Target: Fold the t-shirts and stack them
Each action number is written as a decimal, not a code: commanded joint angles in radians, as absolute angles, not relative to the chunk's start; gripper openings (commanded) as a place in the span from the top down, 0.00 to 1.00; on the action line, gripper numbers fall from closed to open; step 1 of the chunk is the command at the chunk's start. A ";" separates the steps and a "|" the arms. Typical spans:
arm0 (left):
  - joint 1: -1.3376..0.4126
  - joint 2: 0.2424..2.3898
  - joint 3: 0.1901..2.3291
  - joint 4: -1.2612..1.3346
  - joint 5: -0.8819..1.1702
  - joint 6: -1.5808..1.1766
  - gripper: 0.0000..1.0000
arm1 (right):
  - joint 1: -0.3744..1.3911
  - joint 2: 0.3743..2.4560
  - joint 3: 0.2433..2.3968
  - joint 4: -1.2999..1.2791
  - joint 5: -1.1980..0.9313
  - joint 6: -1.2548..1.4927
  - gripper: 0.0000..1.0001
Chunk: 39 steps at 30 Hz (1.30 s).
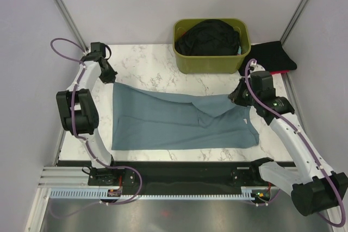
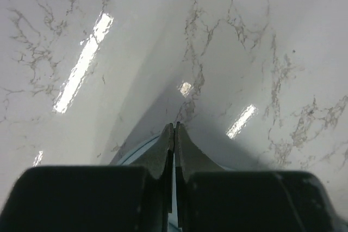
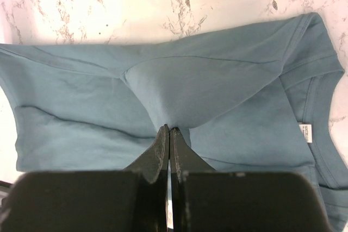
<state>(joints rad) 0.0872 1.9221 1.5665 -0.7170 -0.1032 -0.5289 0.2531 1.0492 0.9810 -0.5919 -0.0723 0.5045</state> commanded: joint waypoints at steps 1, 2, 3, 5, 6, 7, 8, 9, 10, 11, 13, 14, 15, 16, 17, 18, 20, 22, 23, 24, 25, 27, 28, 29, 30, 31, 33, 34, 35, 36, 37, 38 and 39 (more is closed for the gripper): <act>0.086 1.835 1.533 -0.750 -0.112 -0.497 0.98 | 0.252 0.997 1.026 -0.658 -0.081 0.511 1.00; 0.086 1.821 1.504 -0.753 -0.113 -0.497 0.98 | 0.252 0.985 1.026 -0.669 -0.084 0.508 1.00; 0.084 1.790 1.485 -0.755 -0.112 -0.499 0.98 | 0.252 0.979 1.025 -0.678 -0.086 0.503 1.00; 0.086 1.752 1.425 -0.755 -0.120 -0.503 0.98 | 0.252 0.960 1.014 -0.706 -0.083 0.497 1.00; 0.086 1.734 1.401 -0.755 -0.123 -0.505 0.98 | 0.252 0.954 1.009 -0.713 -0.081 0.494 1.00; 0.086 1.692 1.378 -0.755 -0.135 -0.509 0.98 | 0.252 0.945 1.002 -0.725 -0.080 0.494 1.00; 0.086 1.674 1.330 -0.755 -0.137 -0.511 0.98 | 0.253 0.937 0.996 -0.730 -0.080 0.494 1.00; 0.086 1.655 1.306 -0.755 -0.138 -0.512 0.98 | 0.252 0.918 0.985 -0.745 -0.078 0.497 1.00; 0.086 1.617 1.280 -0.755 -0.143 -0.517 0.98 | 0.252 0.908 0.979 -0.752 -0.077 0.500 1.00; 0.084 1.602 1.229 -0.750 -0.146 -0.520 0.98 | 0.250 0.894 0.965 -0.756 -0.080 0.506 1.00; 0.084 1.565 1.181 -0.747 -0.159 -0.520 0.98 | 0.252 0.856 0.950 -0.776 -0.089 0.512 1.00; 0.084 1.530 1.142 -0.744 -0.166 -0.520 0.98 | 0.252 0.842 0.940 -0.782 -0.095 0.514 1.00; 0.086 1.514 1.125 -0.742 -0.166 -0.520 0.98 | 0.252 0.818 0.922 -0.794 -0.098 0.517 0.99; 0.086 1.497 1.111 -0.742 -0.161 -0.520 0.98 | 0.252 0.809 0.914 -0.802 -0.094 0.520 0.99; 0.086 1.461 1.086 -0.744 -0.163 -0.517 0.98 | 0.252 0.790 0.898 -0.810 -0.084 0.525 0.99; 0.084 1.444 1.074 -0.744 -0.167 -0.515 0.98 | 0.253 0.784 0.890 -0.824 -0.087 0.531 0.98; 0.084 1.399 1.040 -0.746 -0.172 -0.505 0.97 | 0.252 0.763 0.858 -0.836 -0.087 0.538 0.98; 0.087 1.379 1.020 -0.747 -0.167 -0.485 0.95 | 0.252 0.741 0.841 -0.850 -0.069 0.560 0.97; 0.086 1.373 1.006 -0.747 -0.166 -0.477 0.90 | 0.252 0.726 0.827 -0.851 -0.061 0.563 0.89; 0.086 1.373 1.003 -0.752 -0.160 -0.469 0.84 | 0.252 0.721 0.821 -0.859 -0.061 0.564 0.59; 0.086 1.373 1.002 -0.758 -0.155 -0.454 0.77 | 0.252 0.719 0.815 -0.862 -0.061 0.566 0.44; 0.086 1.371 1.002 -0.765 -0.158 -0.451 0.58 | 0.250 0.709 0.789 -0.890 -0.014 0.578 0.24; 0.084 1.367 1.003 -0.770 -0.163 -0.451 0.57 | 0.252 0.700 0.776 -0.891 -0.006 0.586 0.23; 0.086 1.356 1.011 -0.770 -0.167 -0.454 0.56 | 0.253 0.678 0.766 -0.891 -0.006 0.603 0.23; 0.084 1.320 1.015 -0.769 -0.176 -0.471 0.57 | 0.252 0.670 0.767 -0.890 0.036 0.607 0.23; 0.084 1.298 1.015 -0.767 -0.196 -0.480 0.57 | 0.252 0.661 0.772 -0.890 0.060 0.620 0.23; 0.080 1.257 1.020 -0.746 -0.193 -0.491 0.57 | 0.252 0.664 0.781 -0.862 0.072 0.635 0.23; 0.071 1.232 1.020 -0.735 -0.183 -0.492 0.57 | 0.252 0.673 0.778 -0.838 0.039 0.638 0.23; 0.060 1.229 1.022 -0.727 -0.178 -0.495 0.57 | 0.252 0.711 0.773 -0.816 0.016 0.649 0.23; 0.020 1.232 1.026 -0.726 -0.176 -0.506 0.57 | 0.252 0.736 0.767 -0.760 0.002 0.672 0.23; -0.010 1.250 1.029 -0.724 -0.192 -0.517 0.57 | 0.252 0.764 0.755 -0.720 -0.077 0.686 0.24; -0.082 1.264 1.026 -0.719 -0.202 -0.529 0.57 | 0.255 0.823 0.720 -0.678 -0.103 0.702 0.24; -0.116 1.281 1.026 -0.715 -0.212 -0.549 0.57 | 0.259 0.857 0.709 -0.602 -0.118 0.721 0.25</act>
